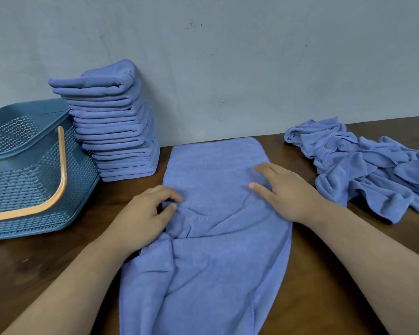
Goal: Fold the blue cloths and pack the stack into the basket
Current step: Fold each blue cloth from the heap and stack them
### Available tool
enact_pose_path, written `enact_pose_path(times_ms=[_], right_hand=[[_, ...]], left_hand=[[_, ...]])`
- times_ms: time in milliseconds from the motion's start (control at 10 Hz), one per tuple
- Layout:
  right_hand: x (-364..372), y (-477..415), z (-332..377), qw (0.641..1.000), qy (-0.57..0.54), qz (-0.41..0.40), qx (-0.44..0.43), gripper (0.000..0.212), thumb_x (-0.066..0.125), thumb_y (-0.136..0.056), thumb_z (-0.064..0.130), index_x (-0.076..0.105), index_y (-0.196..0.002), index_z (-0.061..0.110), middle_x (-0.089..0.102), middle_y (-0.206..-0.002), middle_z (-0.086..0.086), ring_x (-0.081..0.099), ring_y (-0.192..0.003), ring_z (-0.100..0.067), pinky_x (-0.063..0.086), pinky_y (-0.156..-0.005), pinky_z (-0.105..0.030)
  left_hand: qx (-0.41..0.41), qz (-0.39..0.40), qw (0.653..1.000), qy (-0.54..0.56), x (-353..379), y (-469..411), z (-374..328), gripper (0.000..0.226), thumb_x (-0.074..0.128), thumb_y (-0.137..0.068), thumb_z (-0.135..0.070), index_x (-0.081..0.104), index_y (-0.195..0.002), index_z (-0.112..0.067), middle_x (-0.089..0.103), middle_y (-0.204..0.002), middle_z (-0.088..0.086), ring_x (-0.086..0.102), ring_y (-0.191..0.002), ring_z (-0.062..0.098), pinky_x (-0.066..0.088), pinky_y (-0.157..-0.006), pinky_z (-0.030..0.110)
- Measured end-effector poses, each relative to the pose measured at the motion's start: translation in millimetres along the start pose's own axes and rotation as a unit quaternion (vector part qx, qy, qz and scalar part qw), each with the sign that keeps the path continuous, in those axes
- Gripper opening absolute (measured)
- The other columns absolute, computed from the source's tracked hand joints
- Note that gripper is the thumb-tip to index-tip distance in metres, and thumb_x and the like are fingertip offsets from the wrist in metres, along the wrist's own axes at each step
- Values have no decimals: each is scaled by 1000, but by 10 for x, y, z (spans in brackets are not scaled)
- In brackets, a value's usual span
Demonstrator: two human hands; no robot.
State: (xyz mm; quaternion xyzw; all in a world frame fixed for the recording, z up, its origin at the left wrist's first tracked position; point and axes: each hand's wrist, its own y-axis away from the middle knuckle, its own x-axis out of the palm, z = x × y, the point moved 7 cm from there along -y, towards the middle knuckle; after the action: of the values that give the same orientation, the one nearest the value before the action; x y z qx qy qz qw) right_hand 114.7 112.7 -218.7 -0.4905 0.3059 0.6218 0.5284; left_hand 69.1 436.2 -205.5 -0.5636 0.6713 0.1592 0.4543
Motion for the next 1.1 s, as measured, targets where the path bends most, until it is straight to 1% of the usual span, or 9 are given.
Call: enact_pose_path(times_ms=[100, 200, 400, 500, 600, 800, 900, 1000, 1100], right_hand=[[-192, 127, 299, 995, -10, -54, -78, 57, 39, -102, 70, 55, -144, 35, 51, -151, 15, 43, -141, -11, 38, -115, -40], [-323, 376, 826, 971, -108, -9, -211, 13, 68, -100, 43, 72, -111, 39, 66, -110, 20, 60, -108, -9, 51, -94, -36], [-215, 842, 1496, 897, -267, 231, -266, 8, 84, -92, 21, 82, -99, 22, 70, -88, 4, 60, -72, -14, 51, -68, -28], [-256, 919, 1552, 871, -278, 302, -271, 18, 85, -90, 25, 81, -108, 24, 70, -94, 4, 62, -81, -25, 54, -74, -39], [1146, 2380, 1708, 827, -339, 356, -274, 13, 82, -93, 19, 78, -106, 17, 70, -91, 0, 62, -78, -24, 51, -73, -39], [1057, 2141, 1568, 802, -376, 396, -242, 7, 74, -96, 8, 69, -101, 8, 67, -86, -6, 60, -77, -22, 46, -74, -38], [128, 1321, 1549, 789, -352, 432, -258, 8, 71, -96, 2, 64, -100, 4, 68, -81, -1, 64, -76, -15, 46, -77, -30], [-208, 841, 1355, 769, -490, 375, -166, 5, 60, -88, 6, 58, -92, 7, 53, -81, -14, 46, -74, -25, 30, -68, -40], [-257, 459, 934, 723, -667, 180, 0, 15, 60, -92, 15, 57, -78, 13, 49, -73, -4, 46, -69, -17, 39, -62, -29]], left_hand=[[-21, 26, 992, 118, -109, 74, -75, 37, 65, -96, 8, 77, -107, -24, 74, -114, -3, 67, -116, 17, 47, -109, 37], [-36, 145, 968, 201, -266, 161, -271, 26, 65, -87, -1, 79, -104, -15, 72, -106, 12, 65, -105, 39, 48, -98, 49], [-69, 310, 935, 159, -234, 352, -459, 20, 87, -88, -15, 81, -106, -22, 69, -100, 15, 59, -81, 9, 48, -76, 22], [-76, 325, 934, 131, -189, 379, -453, 20, 90, -85, -20, 80, -101, -26, 67, -95, 11, 57, -78, 8, 47, -74, 23], [-92, 317, 935, 133, -151, 366, -411, 13, 88, -87, -17, 79, -95, -22, 64, -81, -2, 53, -73, 10, 44, -70, 28], [-93, 292, 921, 242, -265, 330, -370, 22, 87, -86, -15, 68, -90, -4, 58, -82, 14, 47, -74, 26, 42, -66, 26], [-110, 282, 868, 392, -288, 376, -378, 25, 75, -74, -12, 51, -77, -4, 41, -66, 11, 36, -59, 18, 32, -55, 26], [-120, 249, 828, 488, -365, 398, -409, 37, 73, -65, -14, 38, -74, -6, 33, -59, 4, 30, -49, 15, 28, -47, 24], [-143, 91, 828, 534, -402, 183, -315, 37, 86, -69, -30, 57, -80, -9, 53, -69, 8, 55, -62, 19, 46, -58, 27]])
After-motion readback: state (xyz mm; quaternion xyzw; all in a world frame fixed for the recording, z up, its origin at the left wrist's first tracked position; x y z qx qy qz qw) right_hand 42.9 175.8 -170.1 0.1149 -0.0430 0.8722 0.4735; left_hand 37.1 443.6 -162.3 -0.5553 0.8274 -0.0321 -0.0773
